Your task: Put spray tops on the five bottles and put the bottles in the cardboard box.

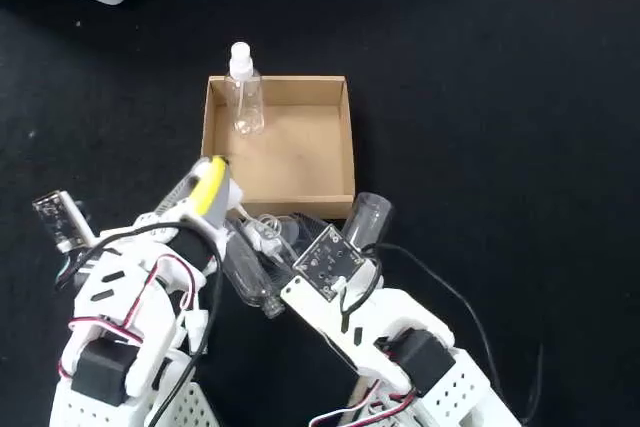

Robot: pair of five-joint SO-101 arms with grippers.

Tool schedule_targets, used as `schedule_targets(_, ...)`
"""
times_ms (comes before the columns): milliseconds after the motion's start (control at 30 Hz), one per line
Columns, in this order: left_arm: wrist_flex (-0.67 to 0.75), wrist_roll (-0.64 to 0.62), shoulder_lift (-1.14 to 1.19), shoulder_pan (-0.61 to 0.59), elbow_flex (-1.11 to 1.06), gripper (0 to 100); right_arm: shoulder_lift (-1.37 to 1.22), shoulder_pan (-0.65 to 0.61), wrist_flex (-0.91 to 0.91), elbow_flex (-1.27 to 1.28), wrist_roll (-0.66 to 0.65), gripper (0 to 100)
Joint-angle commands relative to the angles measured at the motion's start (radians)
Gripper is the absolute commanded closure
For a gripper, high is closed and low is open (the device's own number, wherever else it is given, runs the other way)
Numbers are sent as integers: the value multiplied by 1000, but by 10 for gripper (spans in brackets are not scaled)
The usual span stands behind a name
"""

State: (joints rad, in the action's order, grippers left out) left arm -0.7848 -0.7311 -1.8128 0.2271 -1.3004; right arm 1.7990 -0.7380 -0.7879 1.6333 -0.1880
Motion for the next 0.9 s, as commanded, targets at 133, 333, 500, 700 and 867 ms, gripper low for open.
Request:
schedule_targets(133, 8, 8, -3, 41, -15, 970, 35, -8, 28, -5, 9, 899)
schedule_targets(333, 8, 8, -3, 42, -16, 970, 35, -8, 28, -5, 9, 899)
schedule_targets(500, 8, 9, -3, 42, -16, 970, 35, -8, 28, -7, 9, 899)
schedule_targets(700, 5, 14, -2, 113, -38, 970, 35, -8, 28, -8, 9, 899)
schedule_targets(867, 9, 15, -2, 128, -44, 970, 35, -8, 28, -5, 9, 899)
